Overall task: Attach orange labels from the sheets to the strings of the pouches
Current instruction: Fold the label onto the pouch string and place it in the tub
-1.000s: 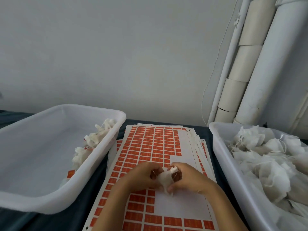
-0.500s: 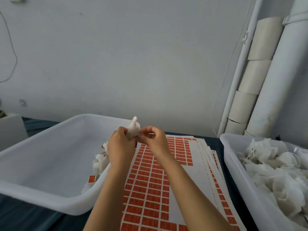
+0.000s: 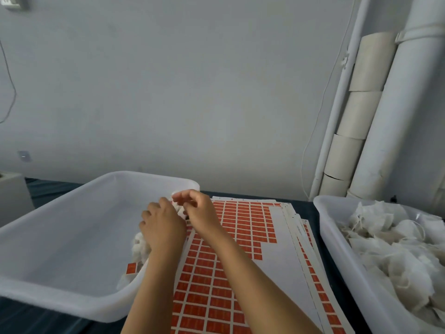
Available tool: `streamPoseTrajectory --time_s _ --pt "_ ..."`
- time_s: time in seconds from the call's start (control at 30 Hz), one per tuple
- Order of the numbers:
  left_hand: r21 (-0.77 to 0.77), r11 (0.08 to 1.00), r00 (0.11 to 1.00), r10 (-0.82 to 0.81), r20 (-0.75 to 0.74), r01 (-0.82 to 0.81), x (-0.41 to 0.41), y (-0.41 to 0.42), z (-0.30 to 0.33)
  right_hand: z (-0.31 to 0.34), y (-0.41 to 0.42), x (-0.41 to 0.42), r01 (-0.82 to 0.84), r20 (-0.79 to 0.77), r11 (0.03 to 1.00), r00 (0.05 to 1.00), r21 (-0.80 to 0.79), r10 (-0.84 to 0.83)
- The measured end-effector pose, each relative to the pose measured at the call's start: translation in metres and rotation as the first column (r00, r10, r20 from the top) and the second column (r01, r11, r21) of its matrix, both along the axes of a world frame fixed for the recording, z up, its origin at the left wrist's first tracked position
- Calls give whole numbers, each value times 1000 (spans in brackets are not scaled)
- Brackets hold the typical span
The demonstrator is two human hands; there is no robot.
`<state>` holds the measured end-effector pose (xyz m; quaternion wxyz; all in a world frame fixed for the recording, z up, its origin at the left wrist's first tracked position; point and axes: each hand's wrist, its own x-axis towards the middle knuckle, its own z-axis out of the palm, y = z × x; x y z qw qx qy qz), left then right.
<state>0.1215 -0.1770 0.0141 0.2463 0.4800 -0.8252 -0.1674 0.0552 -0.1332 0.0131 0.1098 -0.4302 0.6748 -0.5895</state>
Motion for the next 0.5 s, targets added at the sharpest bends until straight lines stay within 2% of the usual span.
streamPoseTrajectory --time_s 0.1,0.27,0.4,0.5 --pt "-55 993 983 -110 -149 103 -11 15 5 12 26 -12 90 45 996 995 -16 -89" --pt "-41 970 928 -242 -282 240 -34 49 3 38 91 -49 334 76 942 939 27 -335" --pt "-54 929 911 -371 -181 367 -64 82 6 51 148 -80 486 122 867 859 113 -497" --pt "-92 858 843 -514 -159 505 -85 109 7 52 183 -100 585 138 794 784 164 -606"
